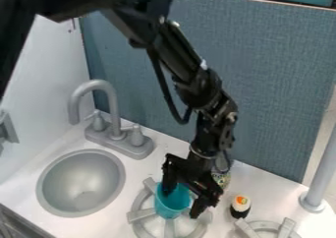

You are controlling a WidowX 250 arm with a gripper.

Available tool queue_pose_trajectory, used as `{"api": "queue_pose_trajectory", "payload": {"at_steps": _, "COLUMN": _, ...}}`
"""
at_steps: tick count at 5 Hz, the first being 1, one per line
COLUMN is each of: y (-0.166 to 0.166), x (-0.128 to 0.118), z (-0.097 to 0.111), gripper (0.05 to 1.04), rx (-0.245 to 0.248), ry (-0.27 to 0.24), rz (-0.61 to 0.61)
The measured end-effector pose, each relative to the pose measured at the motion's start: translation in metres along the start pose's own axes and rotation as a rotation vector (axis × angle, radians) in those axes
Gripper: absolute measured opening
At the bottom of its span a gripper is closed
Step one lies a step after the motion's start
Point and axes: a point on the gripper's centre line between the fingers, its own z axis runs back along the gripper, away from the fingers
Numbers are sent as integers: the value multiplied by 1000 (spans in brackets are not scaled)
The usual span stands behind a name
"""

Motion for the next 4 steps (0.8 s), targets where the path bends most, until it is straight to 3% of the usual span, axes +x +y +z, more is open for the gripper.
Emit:
{"api": "queue_pose_trajectory", "payload": {"at_steps": 2, "y": -6, "x": -2, "z": -18, "gripper": 1001, "rx": -13, "ry": 57, "rz": 13}}
{"api": "queue_pose_trajectory", "payload": {"at_steps": 3, "y": -4, "x": 2, "z": -28, "gripper": 948, "rx": -4, "ry": 89, "rz": 31}}
{"api": "queue_pose_trajectory", "payload": {"at_steps": 4, "y": 4, "x": 2, "z": -29, "gripper": 678, "rx": 5, "ry": 96, "rz": 63}}
